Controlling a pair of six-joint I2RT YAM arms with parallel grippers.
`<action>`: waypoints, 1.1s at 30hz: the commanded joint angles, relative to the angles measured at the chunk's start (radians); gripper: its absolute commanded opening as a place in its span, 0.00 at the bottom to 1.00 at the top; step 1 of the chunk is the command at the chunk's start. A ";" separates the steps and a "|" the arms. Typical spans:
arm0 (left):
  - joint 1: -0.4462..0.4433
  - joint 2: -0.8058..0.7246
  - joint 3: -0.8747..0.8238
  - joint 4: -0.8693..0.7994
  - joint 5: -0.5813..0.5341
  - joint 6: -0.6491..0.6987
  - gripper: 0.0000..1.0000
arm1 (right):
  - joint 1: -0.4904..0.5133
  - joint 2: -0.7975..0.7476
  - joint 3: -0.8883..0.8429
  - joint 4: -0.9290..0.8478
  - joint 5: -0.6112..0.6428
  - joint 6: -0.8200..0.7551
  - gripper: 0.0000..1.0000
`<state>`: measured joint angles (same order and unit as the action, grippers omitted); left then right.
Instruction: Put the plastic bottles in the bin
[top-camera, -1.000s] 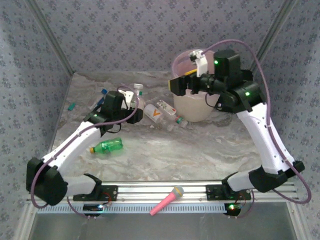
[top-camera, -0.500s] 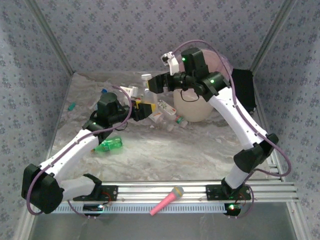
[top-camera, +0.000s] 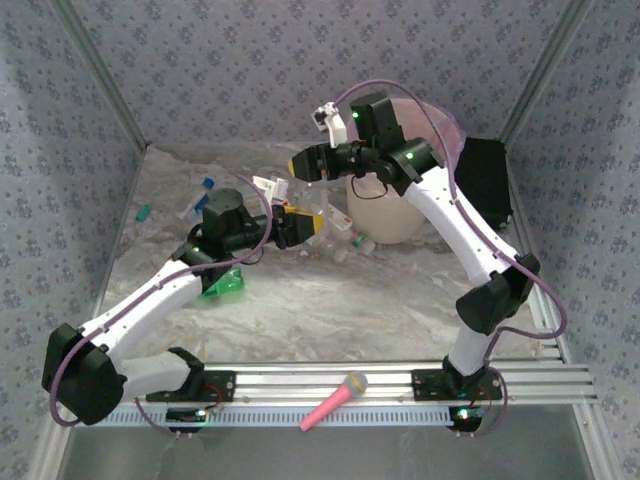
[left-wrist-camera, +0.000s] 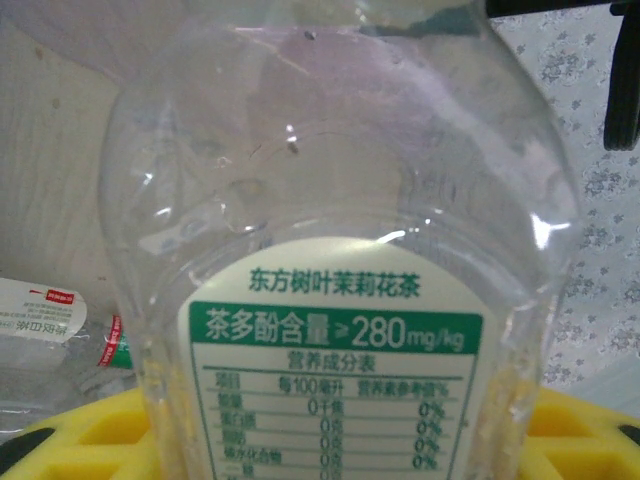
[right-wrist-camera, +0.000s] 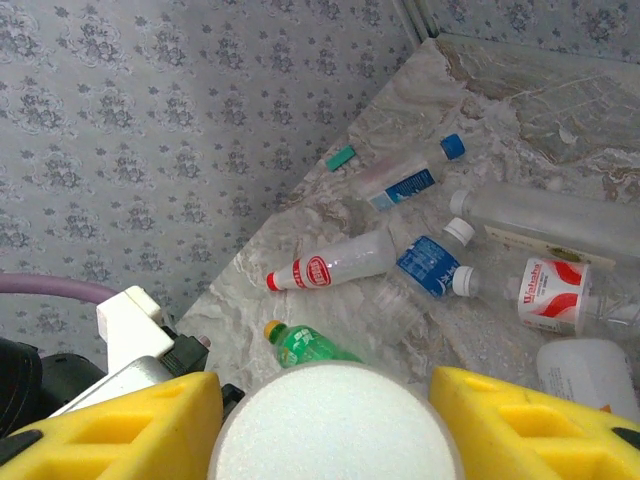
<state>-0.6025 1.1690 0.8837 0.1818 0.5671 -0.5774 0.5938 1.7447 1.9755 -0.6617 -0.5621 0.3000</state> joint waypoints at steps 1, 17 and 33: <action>-0.001 0.009 0.038 0.024 -0.018 -0.002 0.16 | 0.006 -0.013 -0.008 0.014 -0.008 0.006 0.55; 0.002 0.015 0.060 0.008 -0.075 -0.028 0.17 | 0.020 0.034 0.010 -0.004 -0.029 -0.001 0.34; 0.022 -0.079 0.052 -0.358 -0.245 -0.058 1.00 | -0.041 0.037 0.299 -0.088 0.197 -0.172 0.25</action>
<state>-0.5964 1.1351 0.9047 -0.0097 0.3985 -0.6018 0.5808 1.8000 2.2059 -0.7273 -0.4458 0.1894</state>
